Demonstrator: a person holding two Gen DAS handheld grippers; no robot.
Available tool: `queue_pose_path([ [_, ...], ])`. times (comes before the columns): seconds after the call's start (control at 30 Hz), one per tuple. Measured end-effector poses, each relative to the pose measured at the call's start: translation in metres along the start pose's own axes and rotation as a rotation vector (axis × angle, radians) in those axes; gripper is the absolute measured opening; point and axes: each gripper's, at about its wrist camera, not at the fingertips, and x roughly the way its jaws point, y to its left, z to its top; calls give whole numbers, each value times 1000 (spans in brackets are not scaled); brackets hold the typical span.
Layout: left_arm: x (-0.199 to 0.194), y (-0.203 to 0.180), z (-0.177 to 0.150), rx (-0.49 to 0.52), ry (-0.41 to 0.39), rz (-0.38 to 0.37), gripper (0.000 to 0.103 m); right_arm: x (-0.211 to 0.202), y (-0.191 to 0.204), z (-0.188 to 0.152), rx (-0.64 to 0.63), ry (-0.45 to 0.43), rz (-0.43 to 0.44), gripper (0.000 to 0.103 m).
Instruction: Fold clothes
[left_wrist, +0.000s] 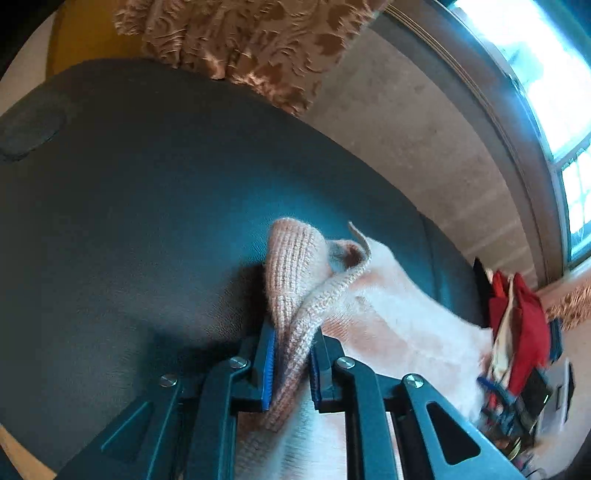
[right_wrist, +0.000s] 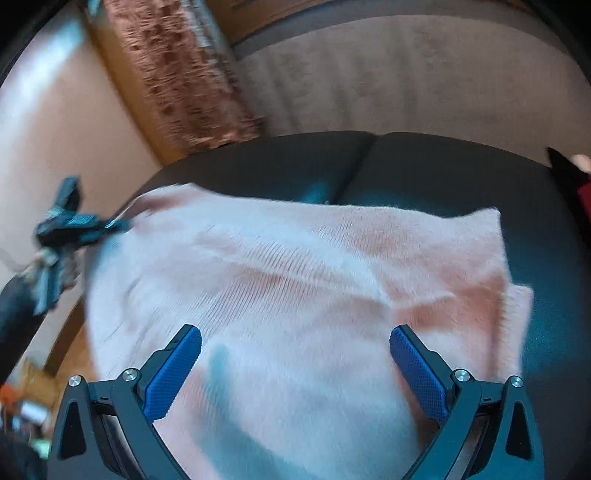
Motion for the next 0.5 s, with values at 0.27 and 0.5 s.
queue_pose_path([
  [0.27, -40, -37, -7, 17, 14, -72, 14, -27, 3, -30, -117, 97, 90, 103],
  [0.5, -69, -110, -30, 39, 26, -221, 13, -25, -2, -39, -114, 44, 101, 103],
])
